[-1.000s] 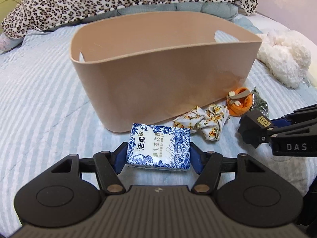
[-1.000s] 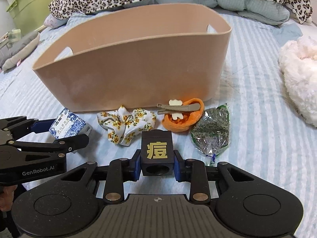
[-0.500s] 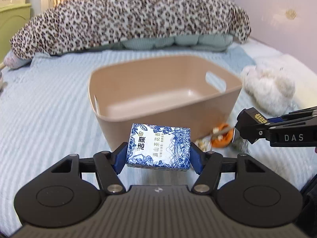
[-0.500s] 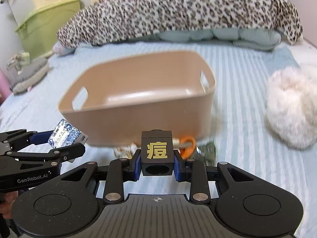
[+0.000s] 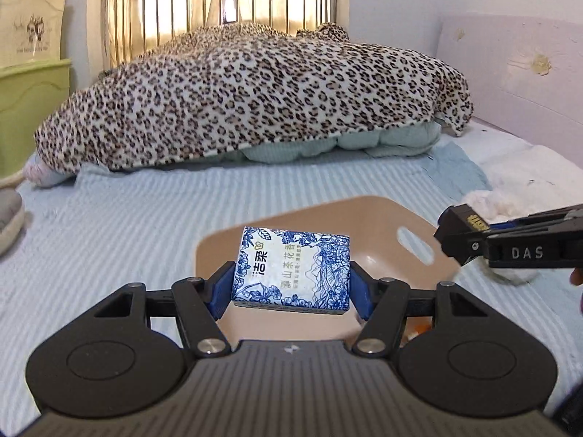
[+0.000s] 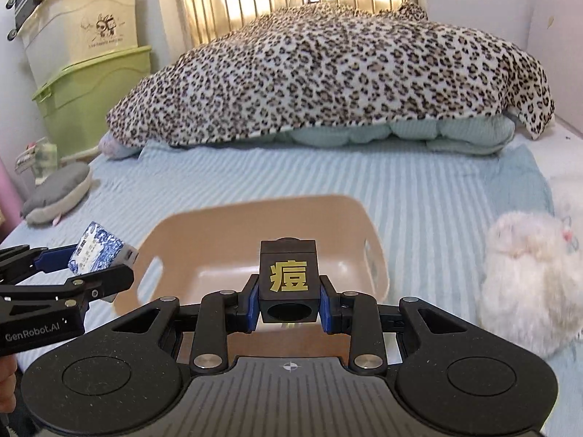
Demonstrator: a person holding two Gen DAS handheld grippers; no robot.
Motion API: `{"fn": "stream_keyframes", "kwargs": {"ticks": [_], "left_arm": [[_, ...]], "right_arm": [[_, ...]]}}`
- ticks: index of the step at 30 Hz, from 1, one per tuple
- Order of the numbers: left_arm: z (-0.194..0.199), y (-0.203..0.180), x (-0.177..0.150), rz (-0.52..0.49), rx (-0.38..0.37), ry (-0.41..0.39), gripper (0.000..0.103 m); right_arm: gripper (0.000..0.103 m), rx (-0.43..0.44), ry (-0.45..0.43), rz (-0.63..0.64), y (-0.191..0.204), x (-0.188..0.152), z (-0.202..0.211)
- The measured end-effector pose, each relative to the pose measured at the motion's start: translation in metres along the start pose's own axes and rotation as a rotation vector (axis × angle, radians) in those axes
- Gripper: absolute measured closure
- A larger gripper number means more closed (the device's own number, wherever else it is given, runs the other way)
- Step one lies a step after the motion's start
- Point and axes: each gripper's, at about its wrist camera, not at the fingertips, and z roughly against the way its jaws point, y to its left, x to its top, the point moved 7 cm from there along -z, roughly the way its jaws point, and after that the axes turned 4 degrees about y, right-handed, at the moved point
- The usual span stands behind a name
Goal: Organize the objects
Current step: 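Lift both items over the basket and open both tools to release them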
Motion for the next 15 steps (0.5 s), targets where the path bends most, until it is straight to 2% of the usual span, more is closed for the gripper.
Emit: {"fn": "stream_keyframes", "kwargs": {"ticks": [6,12,15], "left_arm": [[-0.039,0.003,0.014,-0.01,0.051,0.037,0.038],[-0.083,0.004,0.008,0.003,0.052,0.142,0.038],[-0.104,0.006,-0.002,0.002,0.074,0.201,0.038]], "right_arm": [[0.074,-0.03,-0.004,0.015,-0.003,0.024,-0.025],[0.074,-0.061,0.042,0.068,0.003,0.028,-0.059],[0.074,-0.039,0.093,0.054,0.005,0.024,-0.079]]}}
